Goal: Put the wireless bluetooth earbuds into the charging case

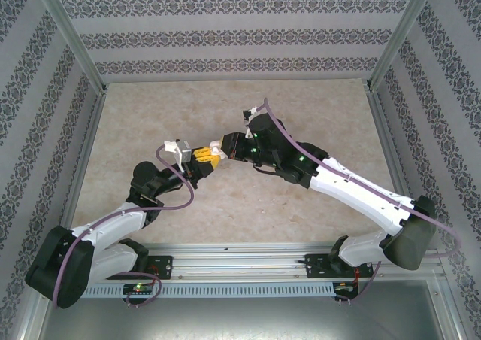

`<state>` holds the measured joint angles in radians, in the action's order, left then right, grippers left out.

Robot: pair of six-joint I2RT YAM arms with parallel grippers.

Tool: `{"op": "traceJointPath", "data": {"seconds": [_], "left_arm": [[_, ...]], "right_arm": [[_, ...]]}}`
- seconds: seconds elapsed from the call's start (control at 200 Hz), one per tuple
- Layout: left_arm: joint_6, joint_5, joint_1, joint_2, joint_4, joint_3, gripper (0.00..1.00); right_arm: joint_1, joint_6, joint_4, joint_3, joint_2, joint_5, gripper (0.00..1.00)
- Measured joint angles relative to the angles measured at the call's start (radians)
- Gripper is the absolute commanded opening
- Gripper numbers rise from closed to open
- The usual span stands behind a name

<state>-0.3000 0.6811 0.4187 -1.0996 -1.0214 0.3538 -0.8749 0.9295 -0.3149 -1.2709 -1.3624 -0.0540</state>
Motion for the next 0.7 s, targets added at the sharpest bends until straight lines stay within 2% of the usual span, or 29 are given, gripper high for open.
{"op": "traceJointPath", "data": {"seconds": [0.245,0.699], "left_arm": [[0.016,-0.005,0.000,0.000,-0.008,-0.016,0.00],[0.058,-0.004,0.000,0.006,0.028,-0.017,0.00]], "right_arm": [[-0.003,0.000,-0.076,-0.095,-0.060,-0.020,0.12],[-0.004,0.016,-0.105,-0.097,-0.070,-0.024,0.12]]}}
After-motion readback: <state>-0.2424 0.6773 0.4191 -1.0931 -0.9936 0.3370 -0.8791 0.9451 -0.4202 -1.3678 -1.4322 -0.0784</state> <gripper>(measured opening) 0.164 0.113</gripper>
